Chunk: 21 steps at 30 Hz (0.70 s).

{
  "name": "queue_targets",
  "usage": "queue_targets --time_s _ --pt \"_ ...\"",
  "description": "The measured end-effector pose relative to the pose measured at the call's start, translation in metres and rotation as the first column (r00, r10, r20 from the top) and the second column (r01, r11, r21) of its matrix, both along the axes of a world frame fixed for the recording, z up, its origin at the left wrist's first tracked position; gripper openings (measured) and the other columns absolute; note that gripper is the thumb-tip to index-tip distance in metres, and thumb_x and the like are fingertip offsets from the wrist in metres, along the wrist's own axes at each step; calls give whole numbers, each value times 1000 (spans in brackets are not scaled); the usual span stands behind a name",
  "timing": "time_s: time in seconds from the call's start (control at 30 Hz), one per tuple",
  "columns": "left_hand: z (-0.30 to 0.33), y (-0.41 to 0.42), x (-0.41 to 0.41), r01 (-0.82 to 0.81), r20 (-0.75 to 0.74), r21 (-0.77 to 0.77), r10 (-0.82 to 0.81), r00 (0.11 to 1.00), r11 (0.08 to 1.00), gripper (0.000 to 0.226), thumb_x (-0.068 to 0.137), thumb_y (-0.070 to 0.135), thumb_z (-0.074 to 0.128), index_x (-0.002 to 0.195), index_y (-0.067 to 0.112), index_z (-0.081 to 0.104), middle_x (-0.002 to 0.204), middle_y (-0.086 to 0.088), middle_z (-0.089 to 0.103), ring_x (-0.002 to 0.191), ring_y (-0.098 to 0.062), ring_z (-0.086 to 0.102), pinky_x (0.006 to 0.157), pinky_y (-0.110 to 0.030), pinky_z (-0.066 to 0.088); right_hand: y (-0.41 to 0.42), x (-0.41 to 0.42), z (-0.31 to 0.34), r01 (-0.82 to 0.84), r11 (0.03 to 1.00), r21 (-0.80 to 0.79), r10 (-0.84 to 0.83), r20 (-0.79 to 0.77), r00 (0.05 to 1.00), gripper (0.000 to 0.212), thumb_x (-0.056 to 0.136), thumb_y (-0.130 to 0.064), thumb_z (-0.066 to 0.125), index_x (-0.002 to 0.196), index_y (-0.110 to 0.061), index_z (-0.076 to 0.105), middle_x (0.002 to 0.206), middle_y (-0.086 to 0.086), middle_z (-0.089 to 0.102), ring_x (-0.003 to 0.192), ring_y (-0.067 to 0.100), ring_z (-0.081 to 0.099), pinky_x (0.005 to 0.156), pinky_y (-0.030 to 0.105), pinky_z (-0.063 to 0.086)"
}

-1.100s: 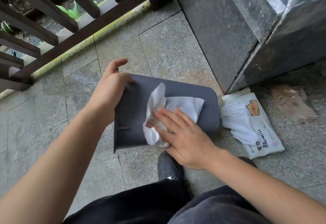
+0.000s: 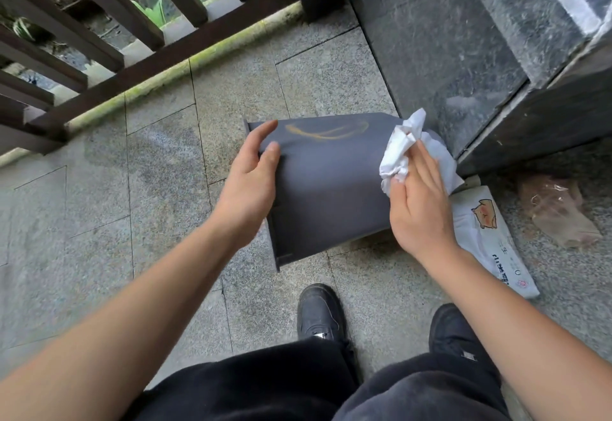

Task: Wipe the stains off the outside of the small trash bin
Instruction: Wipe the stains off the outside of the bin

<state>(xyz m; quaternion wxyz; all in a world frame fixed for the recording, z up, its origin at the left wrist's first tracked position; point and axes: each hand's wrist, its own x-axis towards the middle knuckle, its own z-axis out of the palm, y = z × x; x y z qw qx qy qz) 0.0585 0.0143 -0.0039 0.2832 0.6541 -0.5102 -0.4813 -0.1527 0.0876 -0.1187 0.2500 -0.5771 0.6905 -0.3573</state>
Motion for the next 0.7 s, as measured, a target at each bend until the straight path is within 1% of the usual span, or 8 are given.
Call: queue_targets --time_s 0.07,0.13,0.27,0.33,0.43,0.53,0.6,0.7 --pt "0 -5 -9 -47 103 -116 59 993 992 35 107 30 41 139 31 53 127 26 53 121 6 48 109 -20 35 -10 6 5 42 999 4 -42 7 999 53 104 -19 28 154 -1 33 164 11 31 155 20 17 126 46 12" --pt "-3 -12 -11 -64 168 -159 91 982 985 39 107 34 38 145 27 46 134 20 48 125 4 42 108 -18 30 -19 12 13 20 1000 5 -19 -16 1000 51 104 -19 30 150 1 42 161 13 37 154 23 22 126 48 12" --pt "-4 -12 -9 -47 197 -163 79 977 986 43 107 36 37 148 25 41 135 17 44 124 2 41 103 -14 30 -34 41 43 -247 956 -156 239 -70 968 46 103 -22 37 139 -2 56 151 13 52 145 26 40 124 49 21" --pt "-2 -10 -10 -57 145 -163 81 986 985 42 107 32 39 148 22 41 137 14 46 128 -1 44 109 -22 33 -37 63 56 -394 888 -236 381 -99 919 46 102 -23 40 143 -4 53 151 11 52 145 24 42 123 48 23" --pt "5 -9 -11 -36 155 -215 71 985 976 42 106 29 40 148 21 43 137 15 48 127 5 42 104 -11 32 -37 76 60 -480 828 -289 472 -101 876 52 99 -18 46 149 -6 45 156 9 45 149 23 35 124 45 22" --pt "10 -6 -8 69 221 -219 -19 975 973 45 106 30 40 151 24 38 145 16 44 127 11 36 104 -9 27 -30 65 48 -445 848 -288 432 -111 895 51 99 -22 47 149 -10 43 158 6 42 150 21 33 124 41 23" --pt "10 -6 -2 117 254 -177 -69 965 977 48 106 34 39 153 28 31 144 19 40 122 15 35 98 -2 27 -23 52 31 -326 913 -246 312 -95 945 48 101 -26 44 146 -9 43 153 10 48 144 24 39 121 41 27" --pt "8 -8 7 56 193 -89 -38 980 994 55 106 40 38 156 32 17 148 15 39 126 2 42 98 -16 31 -7 30 2 -116 990 -86 110 -69 992 51 106 -35 28 138 -2 50 142 18 55 134 31 47 113 47 36"
